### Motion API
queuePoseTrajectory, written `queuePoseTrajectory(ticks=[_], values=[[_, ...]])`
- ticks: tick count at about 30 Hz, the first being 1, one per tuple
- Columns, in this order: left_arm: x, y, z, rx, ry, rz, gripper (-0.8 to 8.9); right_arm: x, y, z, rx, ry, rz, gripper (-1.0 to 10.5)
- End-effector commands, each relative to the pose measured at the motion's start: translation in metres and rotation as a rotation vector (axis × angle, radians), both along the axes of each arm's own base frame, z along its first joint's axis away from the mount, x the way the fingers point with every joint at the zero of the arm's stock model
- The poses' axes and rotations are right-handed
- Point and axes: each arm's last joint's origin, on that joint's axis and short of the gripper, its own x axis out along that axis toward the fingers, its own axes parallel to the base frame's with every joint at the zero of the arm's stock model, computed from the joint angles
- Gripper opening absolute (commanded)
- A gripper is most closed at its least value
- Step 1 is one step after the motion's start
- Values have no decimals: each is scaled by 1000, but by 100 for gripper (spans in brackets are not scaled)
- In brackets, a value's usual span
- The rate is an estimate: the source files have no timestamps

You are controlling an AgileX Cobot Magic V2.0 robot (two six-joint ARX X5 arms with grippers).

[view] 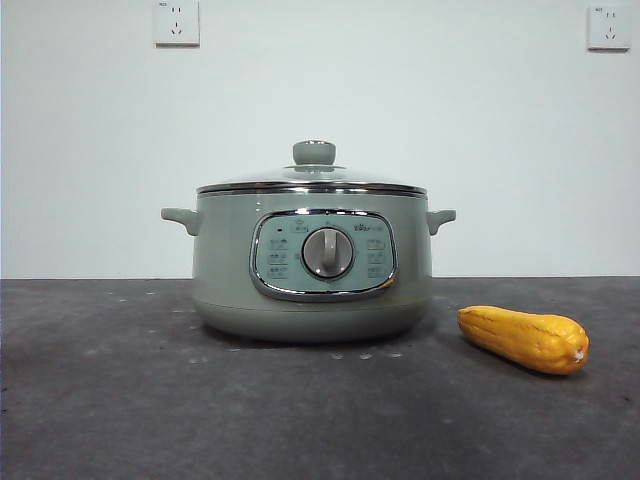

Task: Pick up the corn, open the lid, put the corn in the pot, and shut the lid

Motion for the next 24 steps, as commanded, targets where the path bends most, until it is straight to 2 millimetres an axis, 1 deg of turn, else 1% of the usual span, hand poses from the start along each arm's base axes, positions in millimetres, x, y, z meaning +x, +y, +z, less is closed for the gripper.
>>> queuePoseTrajectory(ticks=[1, 6, 10, 14, 21, 22, 23, 24], values=[[-3, -1, 21, 60, 3, -40, -6, -4, 0, 20, -52, 31, 18, -11], [-6, -3, 53, 112, 55, -114, -6, -10, 0, 48, -117, 127, 57, -11], [-5, -3, 67, 135, 91, -141, -6, -13, 1, 59, -110, 185, 96, -11], [-4, -4, 72, 135, 108, -154, -6, -14, 1, 62, -125, 223, 107, -11], [-2, -5, 69, 123, 155, -168, 9, -14, 1, 61, -123, 233, 110, 12], [-2, -5, 69, 116, 159, -167, 37, -14, 1, 61, -123, 233, 110, 37], [-2, -5, 69, 112, 162, -166, 93, -14, 1, 61, -122, 234, 111, 85], [-2, -5, 69, 110, 162, -165, 202, -15, 2, 61, -118, 233, 121, 175]])
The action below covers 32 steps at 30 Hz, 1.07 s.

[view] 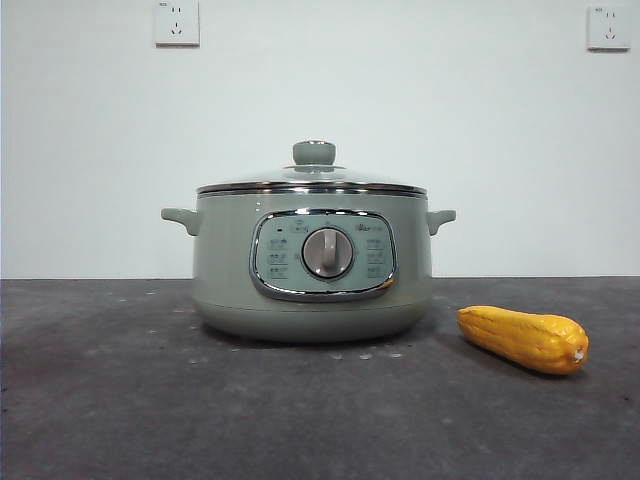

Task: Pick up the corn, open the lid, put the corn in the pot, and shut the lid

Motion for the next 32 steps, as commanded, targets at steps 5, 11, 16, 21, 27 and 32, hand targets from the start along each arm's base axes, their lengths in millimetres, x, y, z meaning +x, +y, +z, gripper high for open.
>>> queuePoseTrajectory(ticks=[5, 11, 16, 21, 27, 32], values=[[1, 0, 1, -9, 3, -5, 604, -1, 2, 1, 38, -6, 79, 546], [4, -1, 3, -30, 16, -29, 601, 5, 3, 0, 42, 15, 88, 543], [7, -1, 3, -31, 24, -31, 601, 13, 4, -2, 52, 48, 109, 540], [9, -1, 2, -31, 31, -31, 601, 29, 5, -6, 59, 106, 121, 538], [11, -1, 2, -31, 41, -31, 601, 60, 8, -16, 62, 214, 134, 536], [14, -1, 1, -32, 49, -31, 601, 100, 20, -37, 38, 361, 184, 535]])
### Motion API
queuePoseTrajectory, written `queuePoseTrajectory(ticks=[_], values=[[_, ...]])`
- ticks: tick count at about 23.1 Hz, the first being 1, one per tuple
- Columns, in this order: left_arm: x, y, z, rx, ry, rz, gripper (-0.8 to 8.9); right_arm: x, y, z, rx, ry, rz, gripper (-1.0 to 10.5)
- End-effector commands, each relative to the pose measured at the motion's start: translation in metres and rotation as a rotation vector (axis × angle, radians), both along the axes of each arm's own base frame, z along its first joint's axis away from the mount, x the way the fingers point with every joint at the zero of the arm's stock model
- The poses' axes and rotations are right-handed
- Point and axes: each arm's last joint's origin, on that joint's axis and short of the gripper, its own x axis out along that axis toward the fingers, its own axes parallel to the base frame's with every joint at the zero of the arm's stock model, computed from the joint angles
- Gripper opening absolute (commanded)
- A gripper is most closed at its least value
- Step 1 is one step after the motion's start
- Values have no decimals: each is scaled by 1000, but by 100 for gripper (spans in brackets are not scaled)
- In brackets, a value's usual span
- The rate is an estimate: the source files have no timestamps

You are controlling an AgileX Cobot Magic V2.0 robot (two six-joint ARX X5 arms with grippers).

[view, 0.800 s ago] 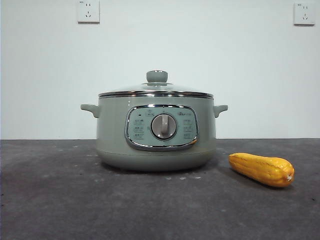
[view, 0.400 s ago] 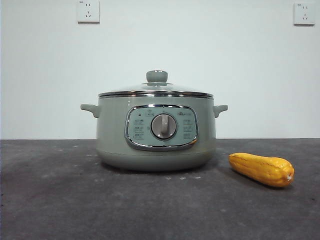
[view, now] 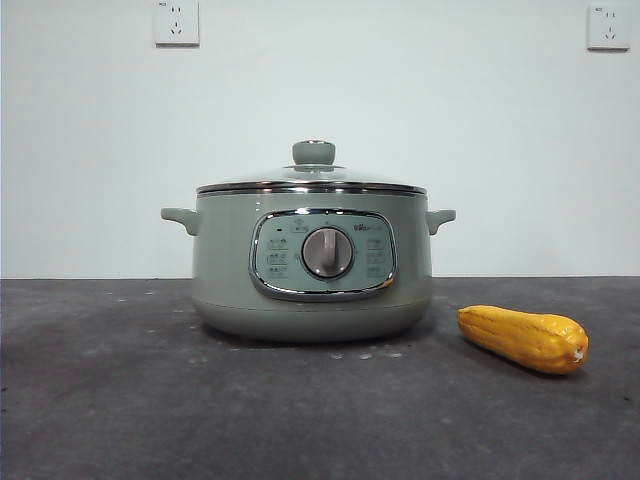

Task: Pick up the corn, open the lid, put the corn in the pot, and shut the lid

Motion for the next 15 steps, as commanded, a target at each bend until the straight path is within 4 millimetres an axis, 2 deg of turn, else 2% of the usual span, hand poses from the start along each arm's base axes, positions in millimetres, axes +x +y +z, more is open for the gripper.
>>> queuePoseTrajectory(ticks=[1, 5, 8, 11, 15], values=[[1, 0, 2, -3, -5, -6, 601, 30, 11, -17, -45, 83, 48, 535], [1, 0, 1, -3, -3, -6, 600, 81, 35, -58, -144, 240, 85, 534], [1, 0, 1, -3, -3, -6, 600, 108, 50, -91, -215, 331, 104, 532], [1, 0, 1, -3, -3, -6, 600, 127, 65, -121, -284, 395, 117, 531], [1, 0, 1, -3, -3, -5, 600, 142, 80, -154, -344, 462, 140, 530]])
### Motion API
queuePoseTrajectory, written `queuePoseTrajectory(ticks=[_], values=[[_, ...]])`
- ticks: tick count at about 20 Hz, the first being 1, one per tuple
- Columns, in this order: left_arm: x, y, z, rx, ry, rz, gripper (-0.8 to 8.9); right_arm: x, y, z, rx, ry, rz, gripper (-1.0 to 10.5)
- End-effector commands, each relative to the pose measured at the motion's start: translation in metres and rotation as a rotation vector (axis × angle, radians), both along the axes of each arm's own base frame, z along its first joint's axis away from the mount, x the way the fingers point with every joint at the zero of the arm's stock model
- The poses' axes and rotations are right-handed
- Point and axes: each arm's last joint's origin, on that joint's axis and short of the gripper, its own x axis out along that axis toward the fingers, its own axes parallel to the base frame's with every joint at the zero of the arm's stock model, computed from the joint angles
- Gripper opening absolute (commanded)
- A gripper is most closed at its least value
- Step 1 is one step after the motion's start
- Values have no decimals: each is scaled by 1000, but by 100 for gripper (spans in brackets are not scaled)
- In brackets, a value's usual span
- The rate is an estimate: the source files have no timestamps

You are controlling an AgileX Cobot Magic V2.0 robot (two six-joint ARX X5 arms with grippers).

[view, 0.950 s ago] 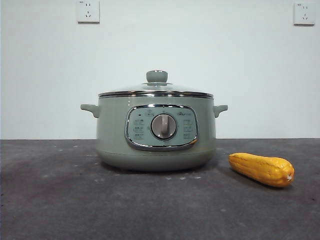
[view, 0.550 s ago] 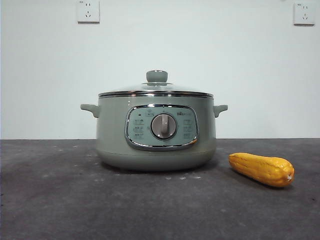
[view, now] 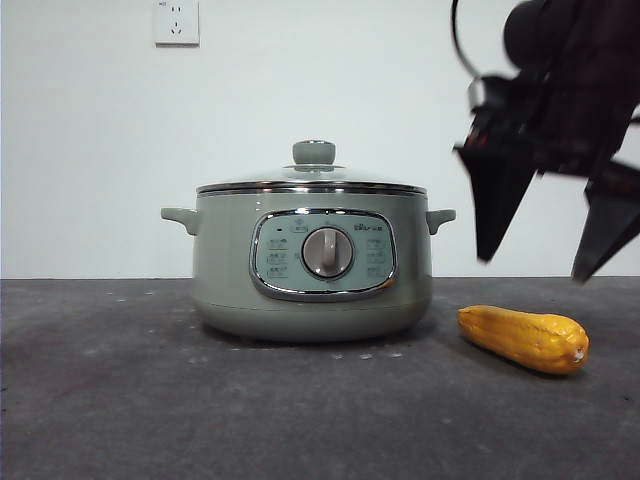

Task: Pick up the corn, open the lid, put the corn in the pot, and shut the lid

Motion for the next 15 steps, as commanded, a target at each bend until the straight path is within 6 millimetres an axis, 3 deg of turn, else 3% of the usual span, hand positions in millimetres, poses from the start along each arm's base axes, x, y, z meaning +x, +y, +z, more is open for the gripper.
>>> queuePoseTrajectory(ticks=[1, 3, 6, 9, 12, 15], values=[[-1, 0, 2, -2, -11, -6, 600, 6, 7, -14, -31, 17, 20, 521], [-1, 0, 2, -2, -11, -6, 600, 10, 11, -24, -56, 27, 18, 412], [-1, 0, 2, -1, -11, -6, 600, 14, 13, -31, -62, 29, 16, 399], [0, 0, 2, -2, -9, -6, 600, 16, 14, -37, -65, 38, 13, 275], [1, 0, 1, -2, -4, -6, 600, 17, 15, -43, -70, 56, 10, 273], [3, 0, 1, -2, 4, -6, 600, 17, 15, -43, -70, 56, 11, 44]])
